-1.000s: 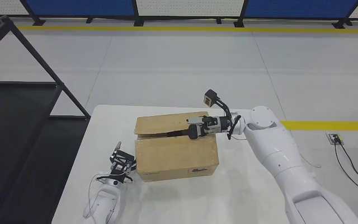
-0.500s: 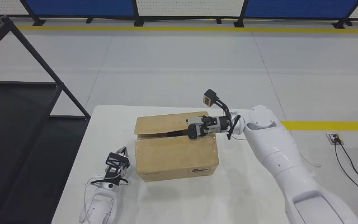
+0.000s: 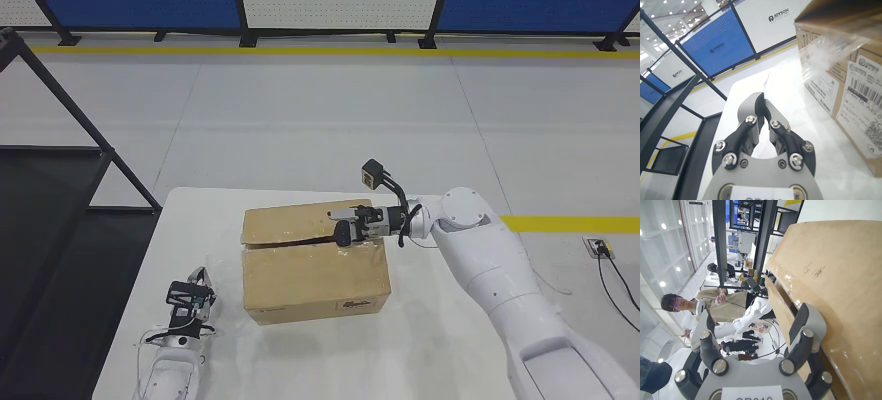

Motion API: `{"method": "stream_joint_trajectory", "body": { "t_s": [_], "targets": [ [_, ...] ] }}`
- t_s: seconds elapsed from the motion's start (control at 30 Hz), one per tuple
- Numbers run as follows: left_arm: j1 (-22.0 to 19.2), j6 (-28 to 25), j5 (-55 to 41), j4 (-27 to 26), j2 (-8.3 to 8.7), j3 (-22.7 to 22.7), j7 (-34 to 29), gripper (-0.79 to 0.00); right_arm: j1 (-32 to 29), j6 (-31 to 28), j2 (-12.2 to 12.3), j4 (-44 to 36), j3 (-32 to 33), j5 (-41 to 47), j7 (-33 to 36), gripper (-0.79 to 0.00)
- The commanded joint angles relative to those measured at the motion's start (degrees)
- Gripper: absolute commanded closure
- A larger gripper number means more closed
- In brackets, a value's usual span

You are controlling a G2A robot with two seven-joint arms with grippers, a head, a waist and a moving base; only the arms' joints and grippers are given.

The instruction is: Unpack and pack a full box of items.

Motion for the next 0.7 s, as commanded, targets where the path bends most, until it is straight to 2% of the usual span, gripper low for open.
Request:
{"method": "stream_joint_trajectory", "body": {
  "t_s": [0.0, 0.67],
  "targets": [
    [0.5, 0.4, -0.3, -0.5, -0.08, -0.3, 0.3, 0.0, -0.2, 0.1, -0.2, 0.1, -0.4, -0.7, -1.4, -0.785],
    [2.5, 4.6, -1.6, -3.2, -1.16, -2.0, 1.8, 0.0, -1.1, -0.6, -0.6, 0.8, -0.8, -1.6, -3.2, -0.785]
  ]
}}
